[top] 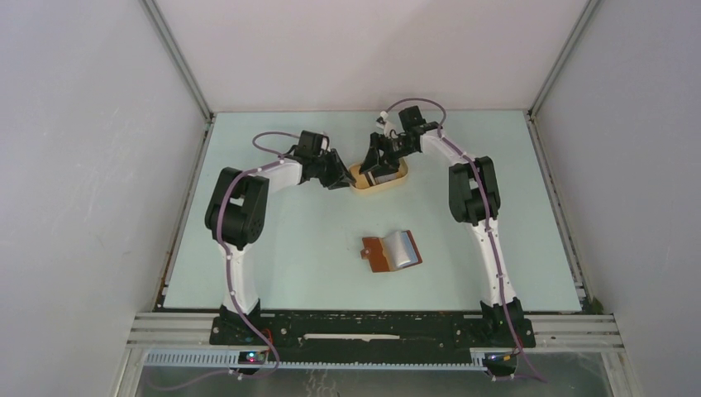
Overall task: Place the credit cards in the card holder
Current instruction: Pick up the credit card from the storage box.
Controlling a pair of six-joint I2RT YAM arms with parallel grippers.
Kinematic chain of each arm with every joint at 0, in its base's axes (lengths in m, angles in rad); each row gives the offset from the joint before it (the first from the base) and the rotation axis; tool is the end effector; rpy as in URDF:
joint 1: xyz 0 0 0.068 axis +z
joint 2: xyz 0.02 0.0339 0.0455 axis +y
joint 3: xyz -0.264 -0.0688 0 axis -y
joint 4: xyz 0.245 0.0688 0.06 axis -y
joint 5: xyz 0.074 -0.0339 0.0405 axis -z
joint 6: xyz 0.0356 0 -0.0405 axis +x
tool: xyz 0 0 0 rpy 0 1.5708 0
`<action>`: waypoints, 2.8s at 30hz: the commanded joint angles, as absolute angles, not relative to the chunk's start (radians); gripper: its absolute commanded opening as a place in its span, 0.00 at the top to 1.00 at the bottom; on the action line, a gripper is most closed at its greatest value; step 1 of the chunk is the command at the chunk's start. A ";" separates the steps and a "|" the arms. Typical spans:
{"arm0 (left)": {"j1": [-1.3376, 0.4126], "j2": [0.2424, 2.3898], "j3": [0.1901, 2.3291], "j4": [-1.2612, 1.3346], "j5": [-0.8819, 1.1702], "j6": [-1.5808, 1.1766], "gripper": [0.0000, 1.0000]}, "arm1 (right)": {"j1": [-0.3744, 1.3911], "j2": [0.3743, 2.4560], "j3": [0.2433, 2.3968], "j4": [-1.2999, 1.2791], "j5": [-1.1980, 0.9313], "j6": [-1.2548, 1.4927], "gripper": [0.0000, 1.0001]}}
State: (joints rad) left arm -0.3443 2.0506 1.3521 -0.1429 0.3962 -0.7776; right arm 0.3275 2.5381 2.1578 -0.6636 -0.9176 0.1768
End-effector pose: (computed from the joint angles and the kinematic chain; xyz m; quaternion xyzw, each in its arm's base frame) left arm 0.4089 -0.1612 0.1564 -0.1283 0.9096 -0.3417 0.1983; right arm 0.4977 0.1989 0.1454 -0.1802 0.8545 0.4723 0.1194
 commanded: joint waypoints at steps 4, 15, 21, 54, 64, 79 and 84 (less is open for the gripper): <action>-0.348 2.061 1.414 -0.130 0.431 -0.758 0.67 | 0.334 2.469 2.098 -0.557 -1.104 0.306 0.23; -0.348 2.052 1.409 -0.117 0.437 -0.760 0.66 | 0.328 2.456 2.048 -0.432 -1.219 0.409 0.24; -0.348 2.046 1.402 -0.099 0.443 -0.765 0.65 | 0.329 2.452 2.010 -0.331 -1.265 0.499 0.25; -0.344 2.087 1.408 -0.063 0.487 -0.790 0.72 | 0.441 2.476 2.162 -0.670 -0.963 0.230 0.20; -0.335 2.094 1.409 -0.050 0.497 -0.795 0.72 | 0.433 2.494 2.131 -0.520 -1.157 0.368 0.26; -0.330 2.093 1.412 -0.049 0.491 -0.785 0.72 | 0.441 2.469 2.138 -0.640 -0.976 0.280 0.31; -0.330 2.092 1.411 -0.049 0.490 -0.785 0.72 | 0.433 2.453 2.134 -0.659 -0.970 0.238 0.29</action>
State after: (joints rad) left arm -0.3096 2.0815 1.3525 -0.1101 0.4583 -0.7856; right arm 0.4023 2.4939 2.1220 -0.5877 -1.0321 0.3107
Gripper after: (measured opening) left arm 0.285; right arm 0.700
